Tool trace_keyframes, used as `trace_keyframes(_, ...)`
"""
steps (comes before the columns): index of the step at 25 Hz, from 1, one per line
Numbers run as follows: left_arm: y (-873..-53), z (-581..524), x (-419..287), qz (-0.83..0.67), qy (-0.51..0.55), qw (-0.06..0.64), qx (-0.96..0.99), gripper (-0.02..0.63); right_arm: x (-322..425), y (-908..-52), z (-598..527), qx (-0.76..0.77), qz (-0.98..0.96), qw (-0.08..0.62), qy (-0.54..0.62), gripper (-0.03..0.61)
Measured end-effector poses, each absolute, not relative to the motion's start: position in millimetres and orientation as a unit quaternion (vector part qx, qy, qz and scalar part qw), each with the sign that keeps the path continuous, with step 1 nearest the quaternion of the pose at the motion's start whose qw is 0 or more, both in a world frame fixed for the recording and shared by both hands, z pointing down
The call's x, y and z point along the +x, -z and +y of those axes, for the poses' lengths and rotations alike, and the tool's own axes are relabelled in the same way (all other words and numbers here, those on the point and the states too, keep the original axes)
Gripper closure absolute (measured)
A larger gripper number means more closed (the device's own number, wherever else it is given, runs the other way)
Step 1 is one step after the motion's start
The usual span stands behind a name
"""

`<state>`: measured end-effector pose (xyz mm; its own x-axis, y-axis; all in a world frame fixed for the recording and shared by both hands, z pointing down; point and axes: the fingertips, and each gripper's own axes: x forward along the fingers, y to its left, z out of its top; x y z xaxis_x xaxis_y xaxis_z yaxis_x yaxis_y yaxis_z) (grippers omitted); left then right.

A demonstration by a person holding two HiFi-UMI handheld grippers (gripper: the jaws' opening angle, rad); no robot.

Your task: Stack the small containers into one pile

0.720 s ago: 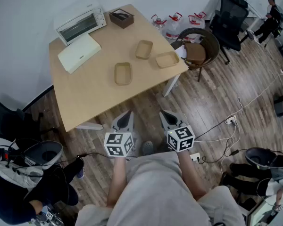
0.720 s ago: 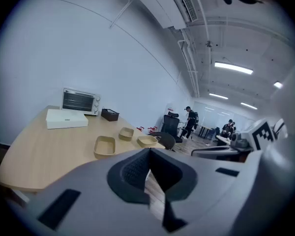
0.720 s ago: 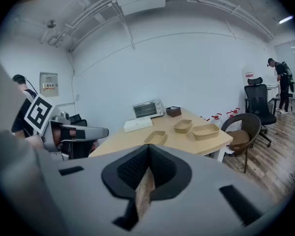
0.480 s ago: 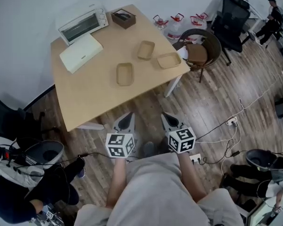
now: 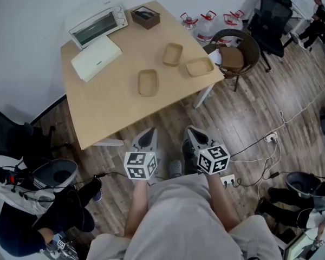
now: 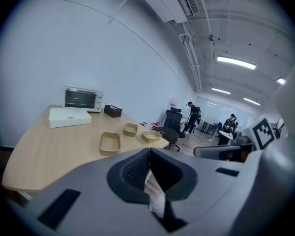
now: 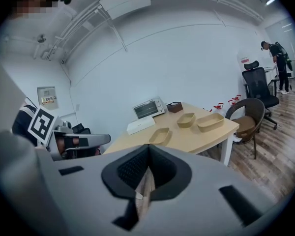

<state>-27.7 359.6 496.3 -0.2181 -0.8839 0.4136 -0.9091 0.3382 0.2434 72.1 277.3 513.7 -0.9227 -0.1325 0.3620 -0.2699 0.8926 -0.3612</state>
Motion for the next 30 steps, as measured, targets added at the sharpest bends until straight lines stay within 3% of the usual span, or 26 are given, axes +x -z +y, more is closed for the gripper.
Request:
trace_keyframes(15, -508, 309, -72, -0.791, -0.032, 0.253, 0.556, 0.609, 21, -520, 229, 0.05, -0.961, 0.161, -0.22, 0.574)
trace_keyframes(21, -507, 265, -105, -0.799, -0.043, 0.256, 0.542, 0.609, -11, -500, 193, -0.013, -0.958, 0.13, -0.257, 0.573)
trace_keyframes(30, -527, 202, -139, -0.81, -0.069, 0.276, 0.513, 0.607, -39, -509, 119, -0.025, -0.96, 0.175, -0.219, 0.572)
